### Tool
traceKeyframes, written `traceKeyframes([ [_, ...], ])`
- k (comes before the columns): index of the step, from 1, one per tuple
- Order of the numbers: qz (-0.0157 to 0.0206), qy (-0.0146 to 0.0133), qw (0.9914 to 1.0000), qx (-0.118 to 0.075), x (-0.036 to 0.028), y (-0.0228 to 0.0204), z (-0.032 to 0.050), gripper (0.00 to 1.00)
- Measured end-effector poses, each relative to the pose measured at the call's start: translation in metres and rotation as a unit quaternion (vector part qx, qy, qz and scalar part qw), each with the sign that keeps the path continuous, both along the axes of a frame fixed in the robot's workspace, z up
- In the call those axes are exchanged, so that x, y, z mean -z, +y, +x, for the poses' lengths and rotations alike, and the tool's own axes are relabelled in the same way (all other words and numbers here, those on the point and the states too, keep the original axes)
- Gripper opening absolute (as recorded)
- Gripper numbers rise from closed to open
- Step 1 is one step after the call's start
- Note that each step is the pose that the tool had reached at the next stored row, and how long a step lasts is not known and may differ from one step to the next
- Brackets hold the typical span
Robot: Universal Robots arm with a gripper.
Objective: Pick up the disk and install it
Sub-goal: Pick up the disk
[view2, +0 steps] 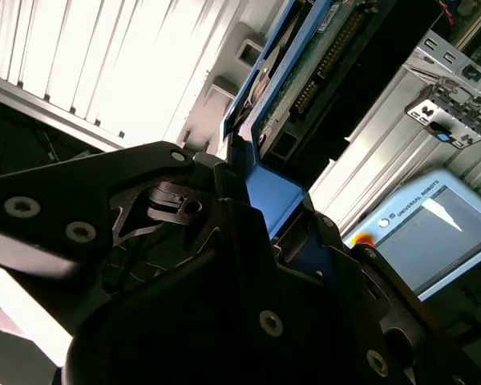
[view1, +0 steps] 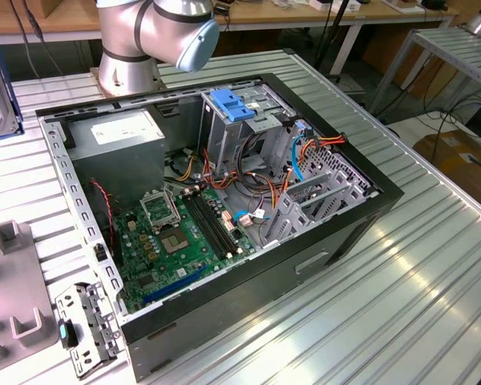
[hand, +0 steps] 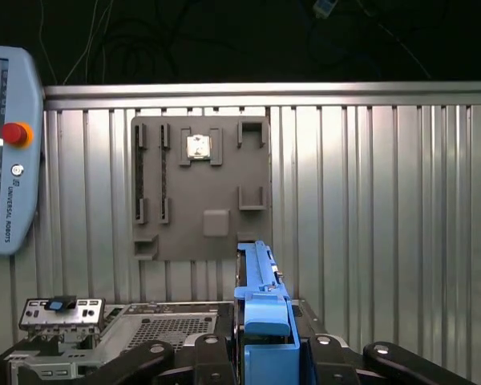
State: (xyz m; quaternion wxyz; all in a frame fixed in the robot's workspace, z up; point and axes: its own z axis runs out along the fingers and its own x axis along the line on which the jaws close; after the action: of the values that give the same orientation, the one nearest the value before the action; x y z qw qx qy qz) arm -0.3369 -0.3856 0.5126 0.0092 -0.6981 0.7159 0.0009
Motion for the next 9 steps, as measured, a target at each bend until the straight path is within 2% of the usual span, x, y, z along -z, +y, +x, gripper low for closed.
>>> traceKeyframes([
  [9,0.0,0.0001,1.0,0.0,0.0,-0.0007,0.0173,0.37],
])
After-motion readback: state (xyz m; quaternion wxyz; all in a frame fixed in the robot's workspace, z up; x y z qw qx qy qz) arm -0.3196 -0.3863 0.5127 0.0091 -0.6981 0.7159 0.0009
